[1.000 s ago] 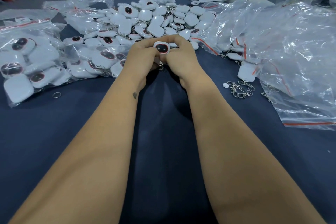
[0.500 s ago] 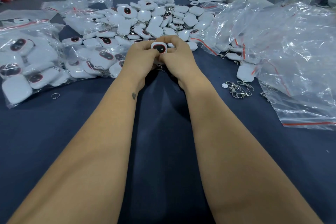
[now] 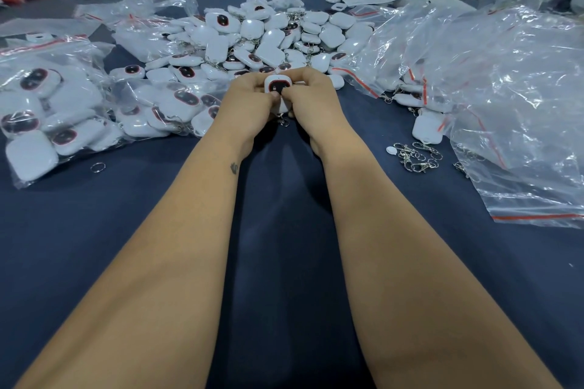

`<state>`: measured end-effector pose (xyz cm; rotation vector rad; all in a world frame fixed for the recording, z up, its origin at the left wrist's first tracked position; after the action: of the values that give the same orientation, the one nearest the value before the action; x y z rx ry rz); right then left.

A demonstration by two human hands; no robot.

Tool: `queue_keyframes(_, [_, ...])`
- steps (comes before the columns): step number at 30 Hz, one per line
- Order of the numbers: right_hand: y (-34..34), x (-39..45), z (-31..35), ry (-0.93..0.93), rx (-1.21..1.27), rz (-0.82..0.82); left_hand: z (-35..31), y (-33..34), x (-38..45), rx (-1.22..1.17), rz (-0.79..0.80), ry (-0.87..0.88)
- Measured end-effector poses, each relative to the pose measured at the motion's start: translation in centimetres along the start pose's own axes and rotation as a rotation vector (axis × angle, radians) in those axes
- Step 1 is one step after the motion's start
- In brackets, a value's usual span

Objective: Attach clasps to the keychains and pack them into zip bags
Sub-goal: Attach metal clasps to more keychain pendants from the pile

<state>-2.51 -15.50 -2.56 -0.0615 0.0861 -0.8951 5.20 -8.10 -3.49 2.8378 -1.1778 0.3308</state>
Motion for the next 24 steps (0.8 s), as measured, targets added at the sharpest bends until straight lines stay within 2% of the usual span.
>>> queue_keyframes(10, [-0.03,0.16,-0.17,0.0,-0.023,-0.078,0.0,0.03,-0.09,0.027,0.043,-0.01])
queue_keyframes(15, [-0.05,0.18,-0.18,-0.009,-0.016,-0.08,-0.22,-0.14,-0.23,-0.029,0.005,-0.005])
queue_keyframes(24, [-0.14,0.11,-0.08,0.002,0.019,-0.077,-0.45,-0.17,-0.49,0.088,-0.021,0.04])
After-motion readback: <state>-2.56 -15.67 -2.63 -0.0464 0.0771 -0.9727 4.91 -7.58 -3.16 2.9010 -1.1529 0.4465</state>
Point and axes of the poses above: each hand's wrist, its own x-axis towards the middle knuckle, its own y-axis out of the palm, z = x × y, the point moved 4 cm from there along x, towards the middle knuckle, and after that the axes turned 9 degrees about y, right-handed, at the moved point
